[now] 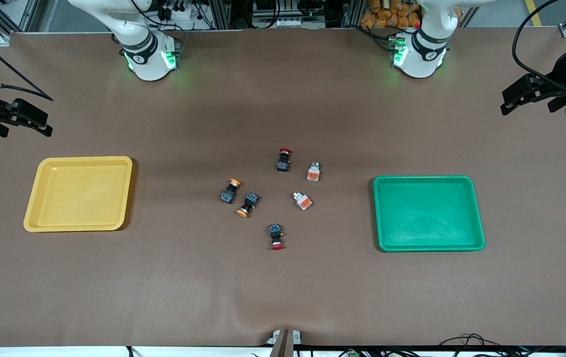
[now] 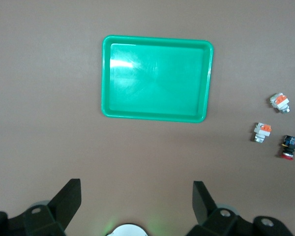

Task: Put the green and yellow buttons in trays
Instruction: 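Move both grippers out from the rest pose toward the buttons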

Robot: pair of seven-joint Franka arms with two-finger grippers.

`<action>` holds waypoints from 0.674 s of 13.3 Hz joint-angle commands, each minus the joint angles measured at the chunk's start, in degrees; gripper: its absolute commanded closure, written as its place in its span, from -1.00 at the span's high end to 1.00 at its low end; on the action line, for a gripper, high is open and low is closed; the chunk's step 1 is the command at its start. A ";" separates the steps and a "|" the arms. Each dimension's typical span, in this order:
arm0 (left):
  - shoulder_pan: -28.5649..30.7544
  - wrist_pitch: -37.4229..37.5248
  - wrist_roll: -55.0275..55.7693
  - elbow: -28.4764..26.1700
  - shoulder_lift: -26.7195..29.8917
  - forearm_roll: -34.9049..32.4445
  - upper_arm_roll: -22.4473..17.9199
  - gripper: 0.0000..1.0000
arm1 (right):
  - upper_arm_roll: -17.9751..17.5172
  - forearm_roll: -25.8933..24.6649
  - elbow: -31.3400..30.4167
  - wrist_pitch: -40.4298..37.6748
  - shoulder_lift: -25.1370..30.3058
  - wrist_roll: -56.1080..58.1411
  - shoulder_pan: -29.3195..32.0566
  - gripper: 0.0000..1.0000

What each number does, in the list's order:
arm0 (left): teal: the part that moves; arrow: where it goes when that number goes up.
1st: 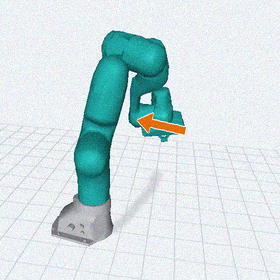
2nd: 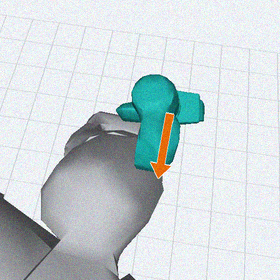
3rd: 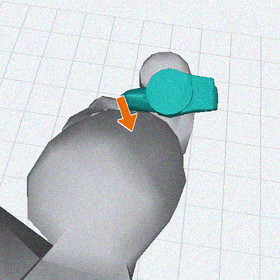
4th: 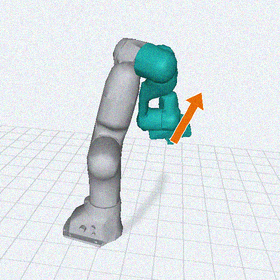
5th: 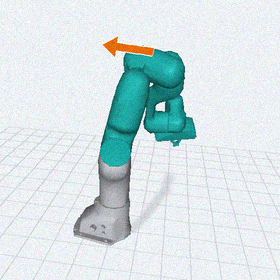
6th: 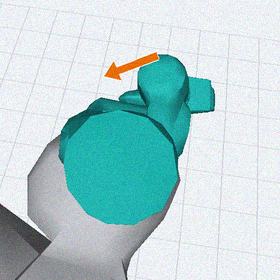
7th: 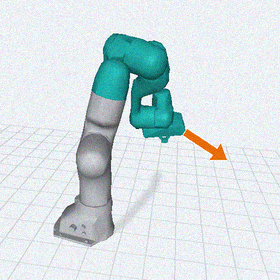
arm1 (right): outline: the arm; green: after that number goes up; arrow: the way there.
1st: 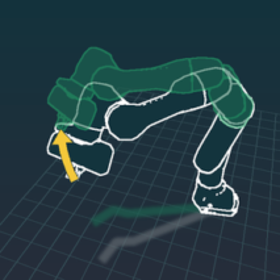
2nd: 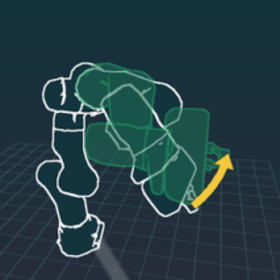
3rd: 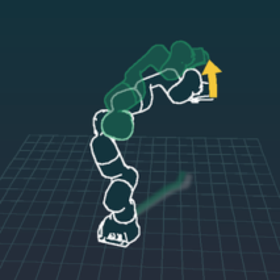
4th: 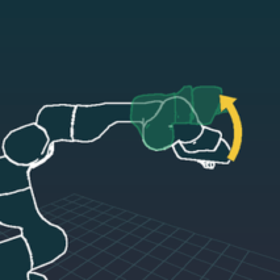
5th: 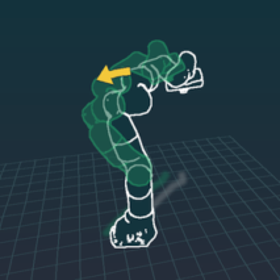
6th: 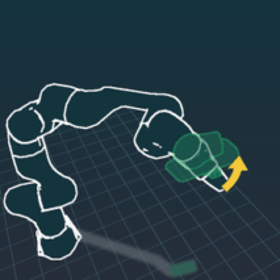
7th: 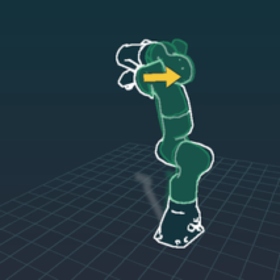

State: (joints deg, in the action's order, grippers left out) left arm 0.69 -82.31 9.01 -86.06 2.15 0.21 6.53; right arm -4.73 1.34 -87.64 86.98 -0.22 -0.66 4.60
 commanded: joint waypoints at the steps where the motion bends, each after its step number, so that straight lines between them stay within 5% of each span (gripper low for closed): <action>1: 0.10 2.93 -1.01 0.72 0.05 1.19 -0.37 1.00 | -0.81 1.12 -0.42 -0.15 0.49 0.30 1.47 1.00; 9: 0.10 2.94 0.83 1.60 -1.62 1.20 -0.37 1.00 | -0.81 1.12 -0.34 -0.06 -0.04 0.22 1.47 1.00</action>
State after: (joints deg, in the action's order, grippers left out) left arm 0.72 -80.57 9.27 -85.94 1.10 0.25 6.51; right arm -4.72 1.34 -87.68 86.98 -0.59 -0.66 4.62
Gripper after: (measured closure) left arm 0.000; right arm 0.000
